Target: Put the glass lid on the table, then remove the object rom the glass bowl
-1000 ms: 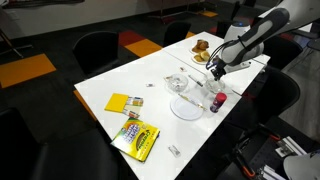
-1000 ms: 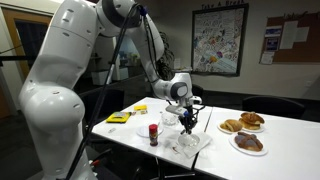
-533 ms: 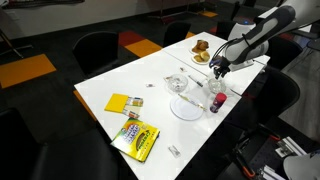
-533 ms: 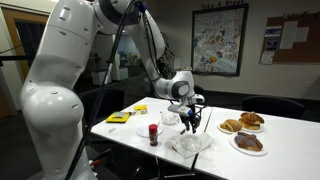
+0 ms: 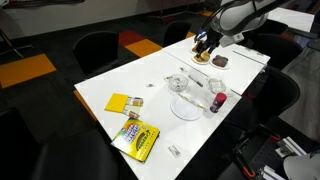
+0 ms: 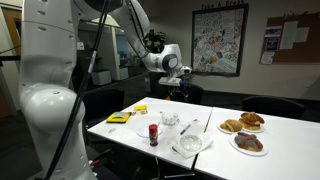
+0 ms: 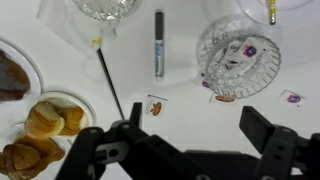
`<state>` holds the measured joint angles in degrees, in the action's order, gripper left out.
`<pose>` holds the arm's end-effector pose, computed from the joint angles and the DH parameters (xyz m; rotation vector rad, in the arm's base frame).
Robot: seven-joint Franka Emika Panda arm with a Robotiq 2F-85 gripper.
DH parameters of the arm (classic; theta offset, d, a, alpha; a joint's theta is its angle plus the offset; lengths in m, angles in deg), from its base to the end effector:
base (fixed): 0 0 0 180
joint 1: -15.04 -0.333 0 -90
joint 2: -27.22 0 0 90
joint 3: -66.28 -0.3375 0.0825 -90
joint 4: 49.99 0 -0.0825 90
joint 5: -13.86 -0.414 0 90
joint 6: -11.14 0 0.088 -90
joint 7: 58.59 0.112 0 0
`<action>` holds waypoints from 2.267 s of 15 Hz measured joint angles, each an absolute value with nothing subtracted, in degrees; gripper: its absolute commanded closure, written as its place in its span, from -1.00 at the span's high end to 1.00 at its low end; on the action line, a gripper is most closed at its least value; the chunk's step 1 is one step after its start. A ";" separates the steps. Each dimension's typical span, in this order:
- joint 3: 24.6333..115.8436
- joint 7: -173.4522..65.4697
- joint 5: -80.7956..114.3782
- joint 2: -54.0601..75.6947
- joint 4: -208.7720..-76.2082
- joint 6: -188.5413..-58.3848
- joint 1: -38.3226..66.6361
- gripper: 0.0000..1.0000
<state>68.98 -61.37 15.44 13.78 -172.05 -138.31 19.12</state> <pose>0.6159 -0.0721 0.3173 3.0708 -0.0693 0.3712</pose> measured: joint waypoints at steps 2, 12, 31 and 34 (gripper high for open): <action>66.86 -62.61 12.26 13.62 -170.73 -136.07 18.64 1.00; 62.23 -70.35 3.60 3.36 -168.53 -136.52 18.45 1.00; 60.02 -77.07 7.91 -14.93 -153.38 -142.17 24.45 1.00; 58.84 -76.87 7.95 -15.04 -152.18 -140.14 23.46 1.00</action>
